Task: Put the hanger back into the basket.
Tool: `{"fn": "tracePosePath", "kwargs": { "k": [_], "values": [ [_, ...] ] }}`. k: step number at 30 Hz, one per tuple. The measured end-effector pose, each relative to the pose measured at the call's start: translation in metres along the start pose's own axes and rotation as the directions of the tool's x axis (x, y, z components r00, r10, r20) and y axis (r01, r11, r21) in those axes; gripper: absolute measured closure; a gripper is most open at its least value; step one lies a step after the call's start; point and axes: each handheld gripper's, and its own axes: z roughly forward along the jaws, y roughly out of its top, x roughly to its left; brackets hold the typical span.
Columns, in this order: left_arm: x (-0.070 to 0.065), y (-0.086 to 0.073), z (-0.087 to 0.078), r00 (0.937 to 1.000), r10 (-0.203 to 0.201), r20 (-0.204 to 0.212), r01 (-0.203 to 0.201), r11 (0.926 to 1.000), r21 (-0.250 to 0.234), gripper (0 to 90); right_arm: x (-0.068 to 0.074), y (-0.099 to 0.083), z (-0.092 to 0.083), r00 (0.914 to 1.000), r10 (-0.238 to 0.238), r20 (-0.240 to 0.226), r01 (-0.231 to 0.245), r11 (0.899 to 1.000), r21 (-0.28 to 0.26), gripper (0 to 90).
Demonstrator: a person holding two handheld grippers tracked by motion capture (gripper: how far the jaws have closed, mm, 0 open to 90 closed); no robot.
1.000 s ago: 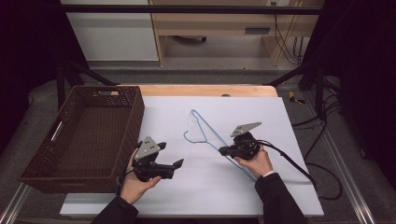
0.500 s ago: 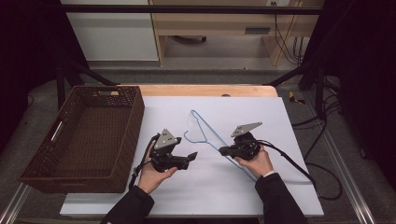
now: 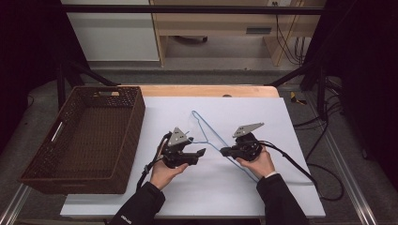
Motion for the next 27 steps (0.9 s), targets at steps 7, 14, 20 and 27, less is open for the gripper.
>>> {"fn": "tracePosePath", "kwargs": {
  "k": [7, 14, 20, 27],
  "values": [
    [0.000, 0.000, 0.009, 1.0000, -0.004, 0.008, 0.005, 0.9999, -0.014, 53.4, 0.000, 0.000, 0.000, 1.0000, 0.000, -0.002, 0.000, 1.000, -0.001, 87.3],
    [0.000, 0.000, 0.014, 0.9997, -0.019, 0.014, 0.019, 0.9992, -0.034, 68.0, 0.000, 0.000, 0.000, 1.0000, 0.003, 0.000, -0.003, 1.000, 0.002, 87.3],
    [-0.002, 0.001, 0.014, 0.9995, -0.031, 0.006, 0.031, 0.9983, -0.049, 79.1, 0.001, 0.000, 0.001, 1.0000, 0.001, -0.006, -0.001, 1.000, 0.005, 87.3],
    [-0.003, 0.001, 0.016, 0.9995, -0.032, 0.006, 0.032, 0.9984, -0.046, 84.4, 0.001, -0.001, 0.002, 1.0000, -0.001, -0.004, 0.001, 1.000, 0.013, 87.3]
  ]
}}
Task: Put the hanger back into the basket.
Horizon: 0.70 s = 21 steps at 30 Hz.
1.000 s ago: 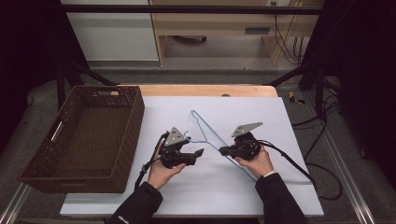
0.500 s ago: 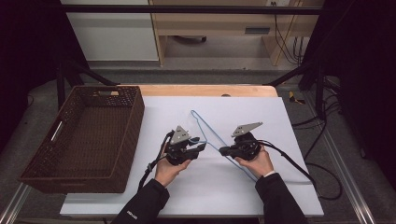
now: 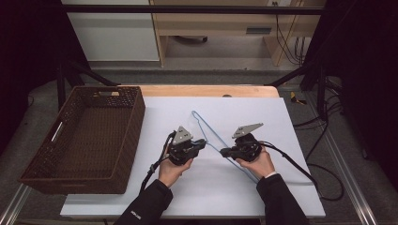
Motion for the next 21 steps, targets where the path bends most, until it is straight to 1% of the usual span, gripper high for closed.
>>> {"fn": "tracePosePath", "kwargs": {
  "k": [8, 14, 15, 17, 20, 21],
  "values": [
    [-0.0030, 0.0010, 0.0017, 0.9998, 0.014, -0.011, -0.014, 0.9999, 0.005, 84.8, 0.0009, -0.0011, 0.0024, 1.0000, -0.007, 0.005, 0.007, 1.000, 0.012, 87.0],
    [-0.0046, 0.0029, 0.0023, 0.9998, 0.013, -0.016, -0.013, 0.9999, 0.007, 84.8, 0.0021, -0.0016, 0.0018, 0.9998, -0.009, 0.015, 0.008, 1.000, 0.015, 86.3],
    [-0.0046, 0.0033, 0.0023, 0.9998, 0.013, -0.016, -0.012, 0.9999, 0.008, 84.8, 0.0023, -0.0015, 0.0020, 0.9998, -0.008, 0.018, 0.008, 1.000, 0.014, 84.1],
    [-0.0046, 0.0036, 0.0024, 0.9998, 0.012, -0.017, -0.012, 0.9999, 0.009, 84.8, 0.0030, -0.0011, 0.0016, 0.9994, -0.016, 0.031, 0.016, 1.000, 0.012, 76.8],
    [-0.0054, 0.0047, 0.0027, 0.9997, 0.013, -0.020, -0.013, 0.9999, 0.012, 84.8, 0.0058, 0.0004, -0.0001, 0.9967, -0.030, 0.075, 0.031, 0.999, -0.009, 65.6],
    [-0.0055, 0.0050, 0.0028, 0.9996, 0.016, -0.022, -0.015, 0.9998, 0.012, 84.7, 0.0070, 0.0011, -0.0003, 0.9953, -0.043, 0.087, 0.044, 0.999, -0.013, 62.0]
  ]
}}
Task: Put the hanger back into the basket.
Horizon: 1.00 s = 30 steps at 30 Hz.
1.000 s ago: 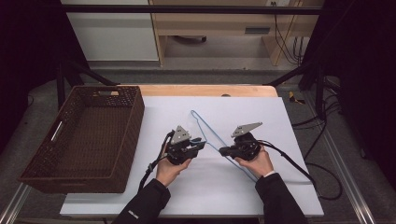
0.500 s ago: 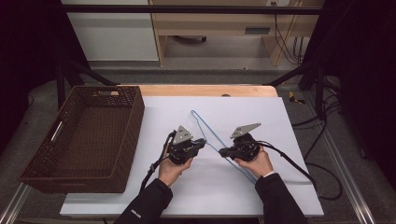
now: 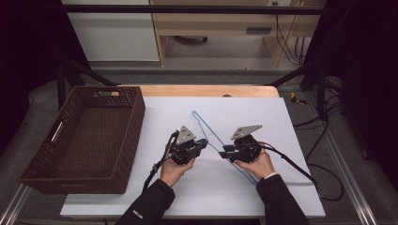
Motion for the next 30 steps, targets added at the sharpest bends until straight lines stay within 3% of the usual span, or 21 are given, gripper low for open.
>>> {"fn": "tracePosePath", "kwargs": {
  "k": [3, 12, 16, 22, 30],
  "values": [
    [-0.001, 0.001, 0.000, 1.0000, 0.003, -0.001, -0.003, 1.0000, 0.006, 84.7, 0.005, 0.003, 0.002, 0.9985, -0.025, 0.050, 0.023, 0.999, 0.026, 59.4],
    [-0.002, 0.002, 0.000, 1.0000, 0.004, -0.004, -0.004, 0.9999, 0.010, 84.6, 0.012, 0.005, 0.019, 0.9964, -0.028, 0.080, 0.019, 0.994, 0.112, 75.3],
    [-0.003, 0.002, 0.000, 0.9999, 0.008, -0.008, -0.008, 0.9999, 0.011, 84.6, 0.013, 0.005, 0.021, 0.9979, -0.010, 0.063, 0.003, 0.995, 0.105, 86.0],
    [-0.004, 0.002, -0.001, 0.9999, 0.014, -0.001, -0.014, 0.9999, 0.003, 83.4, 0.013, 0.005, 0.020, 0.9971, -0.013, 0.075, 0.005, 0.994, 0.108, 87.2],
    [-0.001, 0.004, -0.018, 0.9982, 0.059, -0.012, -0.058, 0.9983, 0.007, 58.1, 0.010, 0.006, 0.010, 0.9937, -0.035, 0.106, 0.024, 0.995, 0.098, 87.5]
  ]
}}
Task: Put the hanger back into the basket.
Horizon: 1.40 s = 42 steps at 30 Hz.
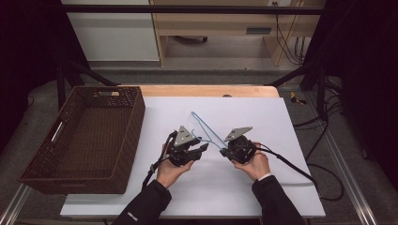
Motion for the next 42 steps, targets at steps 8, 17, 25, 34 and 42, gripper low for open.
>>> {"fn": "tracePosePath", "kwargs": {
  "k": [8, 17, 25, 34, 42],
  "values": [
    [0.010, -0.001, -0.029, 0.9997, 0.021, -0.011, -0.021, 0.9998, -0.001, 33.3, -0.007, 0.002, -0.027, 0.9986, -0.031, -0.043, 0.030, 0.999, -0.042, 87.6],
    [0.007, -0.003, -0.056, 0.9940, 0.108, -0.017, -0.107, 0.9934, 0.039, 16.2, -0.007, -0.002, -0.053, 0.9842, -0.068, -0.163, 0.057, 0.996, -0.071, 87.6],
    [-0.001, -0.008, -0.070, 0.9797, 0.200, -0.010, -0.199, 0.9771, 0.075, 13.9, -0.001, -0.006, -0.065, 0.9575, -0.096, -0.272, 0.076, 0.994, -0.084, 87.6],
    [-0.002, -0.013, -0.081, 0.9490, 0.315, -0.012, -0.312, 0.9437, 0.111, 14.4, 0.007, -0.006, -0.066, 0.9343, -0.105, -0.341, 0.078, 0.993, -0.093, 87.6],
    [-0.006, -0.010, -0.076, 0.9124, 0.409, 0.007, -0.407, 0.9046, 0.128, 15.2, 0.013, -0.004, -0.060, 0.9214, -0.111, -0.373, 0.081, 0.992, -0.095, 87.5]
  ]
}}
